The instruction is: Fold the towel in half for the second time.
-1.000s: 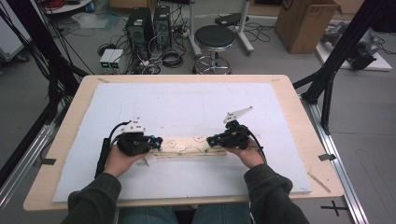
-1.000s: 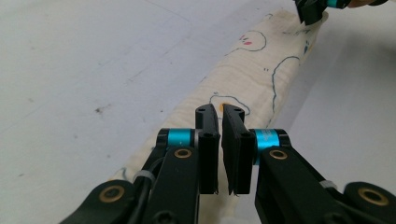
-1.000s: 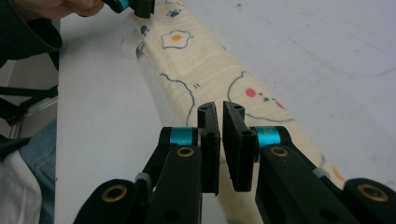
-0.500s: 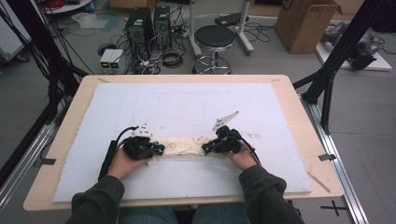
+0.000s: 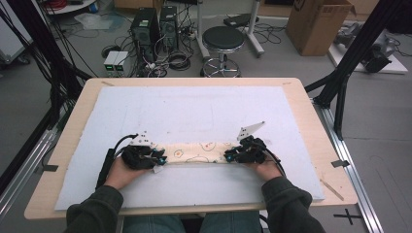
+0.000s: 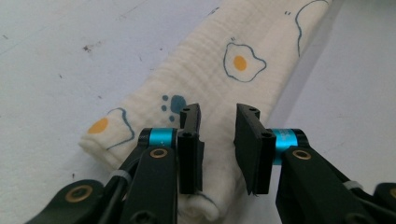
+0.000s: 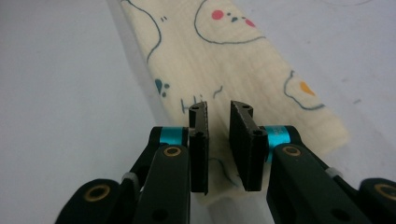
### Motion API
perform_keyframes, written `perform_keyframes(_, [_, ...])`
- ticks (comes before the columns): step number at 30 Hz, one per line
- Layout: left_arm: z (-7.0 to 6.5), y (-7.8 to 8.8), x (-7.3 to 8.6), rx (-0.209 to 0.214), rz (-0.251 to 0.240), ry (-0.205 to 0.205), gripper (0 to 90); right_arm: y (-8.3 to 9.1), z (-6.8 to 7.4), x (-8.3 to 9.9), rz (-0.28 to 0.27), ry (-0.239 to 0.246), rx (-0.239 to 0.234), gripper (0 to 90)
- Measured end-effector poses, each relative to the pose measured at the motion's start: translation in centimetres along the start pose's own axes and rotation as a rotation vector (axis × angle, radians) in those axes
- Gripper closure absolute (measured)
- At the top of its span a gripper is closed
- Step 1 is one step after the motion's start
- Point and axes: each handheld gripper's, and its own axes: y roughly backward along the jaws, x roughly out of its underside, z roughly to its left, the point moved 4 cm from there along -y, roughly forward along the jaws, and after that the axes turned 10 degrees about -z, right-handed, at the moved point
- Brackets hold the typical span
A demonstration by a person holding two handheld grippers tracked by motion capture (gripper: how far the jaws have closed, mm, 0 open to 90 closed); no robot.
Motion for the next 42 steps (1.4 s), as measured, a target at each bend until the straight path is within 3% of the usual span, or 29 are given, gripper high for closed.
perform_keyframes(9, [0.1, 0.5, 0.2, 0.001, 0.008, -0.011, 62.9, 0.8, -0.3, 0.7, -0.029, 0.005, 0.013, 71.5])
perform_keyframes(17, [1.5, 1.5, -1.2, -0.019, -0.096, 0.040, 55.6, 1.5, -0.5, -1.3, -0.117, -0.003, 0.021, 59.5])
perform_keyframes(19, [1.7, 1.3, -1.1, -0.022, -0.085, 0.041, 55.7, 1.0, -0.6, -1.7, -0.108, 0.007, 0.017, 57.0])
perform_keyframes(22, [1.8, 0.6, -0.4, -0.019, -0.026, 0.045, 54.2, -0.1, -0.7, -1.6, -0.075, 0.017, 0.025, 52.3])
perform_keyframes(25, [1.7, 0.4, -0.2, -0.020, -0.012, 0.037, 53.8, -0.9, -0.8, -1.1, -0.015, 0.028, 0.030, 49.7])
perform_keyframes(28, [1.7, 0.4, -0.1, -0.017, -0.001, 0.032, 53.0, -1.0, -0.7, -0.9, 0.005, 0.049, 0.037, 48.1])
perform_keyframes(35, [1.7, 0.5, 0.2, -0.017, -0.007, 0.029, 52.4, -0.2, -0.8, 0.0, -0.016, 0.054, 0.040, 47.7])
perform_keyframes(42, [1.6, 0.6, 0.5, -0.022, -0.020, 0.014, 52.6, 0.0, -0.5, 0.3, -0.017, 0.091, 0.057, 47.5])
